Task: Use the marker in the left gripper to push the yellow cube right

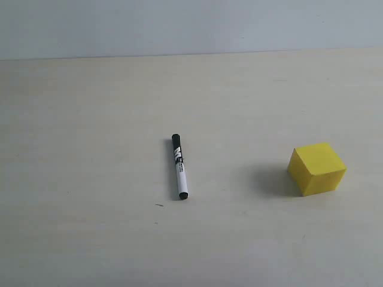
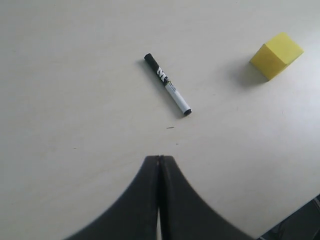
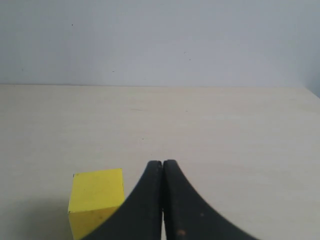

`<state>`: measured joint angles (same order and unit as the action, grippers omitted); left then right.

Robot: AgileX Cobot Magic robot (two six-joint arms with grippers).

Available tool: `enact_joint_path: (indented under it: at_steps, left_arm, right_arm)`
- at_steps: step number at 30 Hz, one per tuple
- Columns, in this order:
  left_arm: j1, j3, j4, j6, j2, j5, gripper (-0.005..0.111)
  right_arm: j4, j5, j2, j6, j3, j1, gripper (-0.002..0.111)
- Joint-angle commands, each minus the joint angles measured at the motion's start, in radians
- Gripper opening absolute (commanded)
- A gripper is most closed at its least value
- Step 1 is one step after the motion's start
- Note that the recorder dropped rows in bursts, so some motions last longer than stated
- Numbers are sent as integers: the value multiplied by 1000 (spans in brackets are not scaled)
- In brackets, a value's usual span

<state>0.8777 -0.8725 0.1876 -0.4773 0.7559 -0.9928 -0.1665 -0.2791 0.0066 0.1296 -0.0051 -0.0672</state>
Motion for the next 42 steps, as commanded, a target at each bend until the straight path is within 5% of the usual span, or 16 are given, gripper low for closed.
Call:
enact_joint_path:
  at_steps: [1, 10, 19, 25, 31, 37, 42]
  left_arm:
    - [-1, 3, 8, 6, -6, 4, 0]
    - [-28, 6, 8, 6, -19, 8, 0]
    - [-434, 11, 20, 11, -201, 9, 0]
    - [-611, 11, 20, 11, -355, 9, 0]
    - [-670, 11, 20, 11, -505, 65, 0]
    - [-670, 14, 23, 38, -576, 284, 0]
    - [-670, 158, 37, 125, -575, 522, 0]
  right_arm:
    - [-1, 13, -7, 4, 5, 4, 0]
    - [-1, 13, -7, 4, 5, 4, 0]
    - [-1, 13, -7, 4, 5, 4, 0]
    - [-1, 13, -7, 4, 5, 4, 0]
    - [-1, 13, -7, 4, 5, 4, 0]
    - [-1, 13, -7, 4, 5, 4, 0]
    - [-1, 13, -7, 4, 5, 4, 0]
